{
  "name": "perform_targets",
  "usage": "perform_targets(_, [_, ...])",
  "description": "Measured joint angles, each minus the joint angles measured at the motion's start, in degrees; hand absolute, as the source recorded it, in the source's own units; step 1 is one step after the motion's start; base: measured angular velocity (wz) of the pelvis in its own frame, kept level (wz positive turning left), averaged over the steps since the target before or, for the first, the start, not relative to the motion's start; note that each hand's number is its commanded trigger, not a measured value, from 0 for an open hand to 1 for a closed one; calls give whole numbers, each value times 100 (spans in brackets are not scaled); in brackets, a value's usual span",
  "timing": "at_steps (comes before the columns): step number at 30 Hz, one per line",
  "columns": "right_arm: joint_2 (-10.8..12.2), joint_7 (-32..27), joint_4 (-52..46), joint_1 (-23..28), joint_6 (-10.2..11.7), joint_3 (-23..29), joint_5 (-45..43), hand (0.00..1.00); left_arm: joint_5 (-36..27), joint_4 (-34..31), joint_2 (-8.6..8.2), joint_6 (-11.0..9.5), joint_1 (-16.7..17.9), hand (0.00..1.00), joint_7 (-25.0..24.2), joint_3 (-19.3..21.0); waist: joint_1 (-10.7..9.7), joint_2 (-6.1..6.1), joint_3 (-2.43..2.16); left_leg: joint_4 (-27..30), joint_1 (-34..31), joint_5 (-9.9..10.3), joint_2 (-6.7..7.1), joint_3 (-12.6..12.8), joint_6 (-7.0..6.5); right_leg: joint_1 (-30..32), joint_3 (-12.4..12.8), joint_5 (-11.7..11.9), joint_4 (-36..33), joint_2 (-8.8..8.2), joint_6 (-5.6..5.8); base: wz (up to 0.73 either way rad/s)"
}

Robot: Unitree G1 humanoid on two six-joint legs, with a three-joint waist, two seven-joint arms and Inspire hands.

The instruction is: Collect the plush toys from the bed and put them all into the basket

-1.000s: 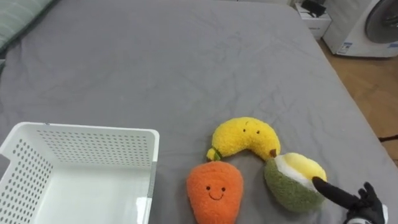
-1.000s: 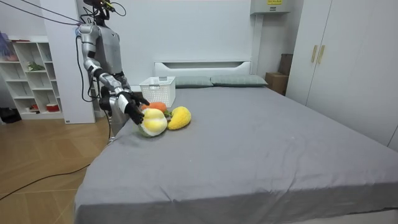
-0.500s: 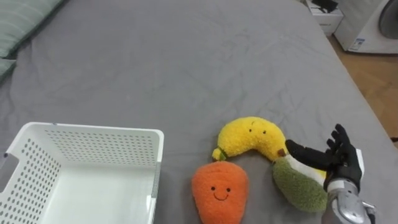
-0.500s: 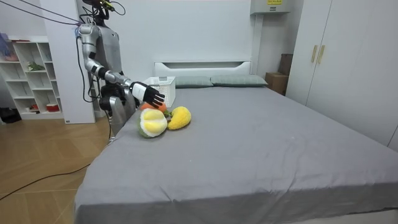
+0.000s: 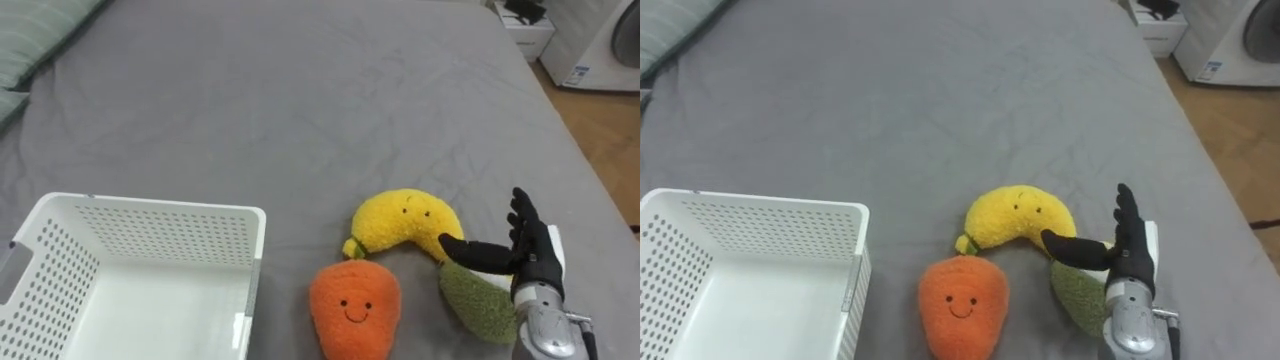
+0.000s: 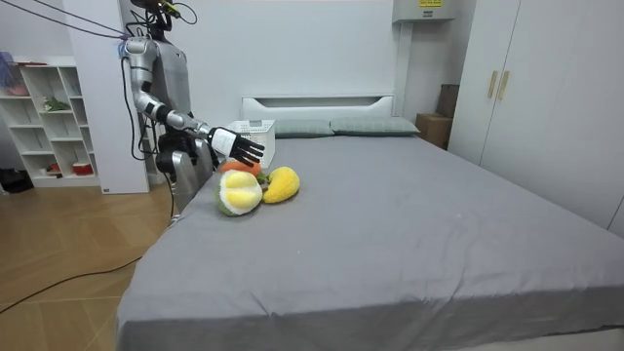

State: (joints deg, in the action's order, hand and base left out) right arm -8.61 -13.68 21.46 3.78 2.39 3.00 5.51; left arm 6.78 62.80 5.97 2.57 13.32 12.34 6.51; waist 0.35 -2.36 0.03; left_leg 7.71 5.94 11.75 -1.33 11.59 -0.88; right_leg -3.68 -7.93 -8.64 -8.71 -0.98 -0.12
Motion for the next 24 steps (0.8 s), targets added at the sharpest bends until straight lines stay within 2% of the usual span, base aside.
perform_targets(6, [-52,-11,190,54,-5,40,-877,0,29,-92,1,3,82,0,28,15,-3,-33,-3,0,12,0,2,-34,0,-21,-13,1,0,-2,-1,0])
perform_targets(10, [-52,-92,293,68,-120,162,-1680,0,26,-93,2,3,169,0,54,33,-24,-75,-5,1,38,0,9,-65,0,-42,-8,1,-3,-5,0,0])
perform_targets(16, [-132,-393,828,-14,-119,316,-1987,0,10,-95,54,3,174,0,54,24,-15,-185,-3,10,73,-1,9,-98,0,-112,-19,-2,12,-9,2,4])
perform_targets(24, [-163,-586,1153,-53,-124,347,-2630,0,43,-96,109,14,183,0,36,26,6,-216,-1,15,74,-1,13,-87,0,-115,-21,-3,9,-10,3,0])
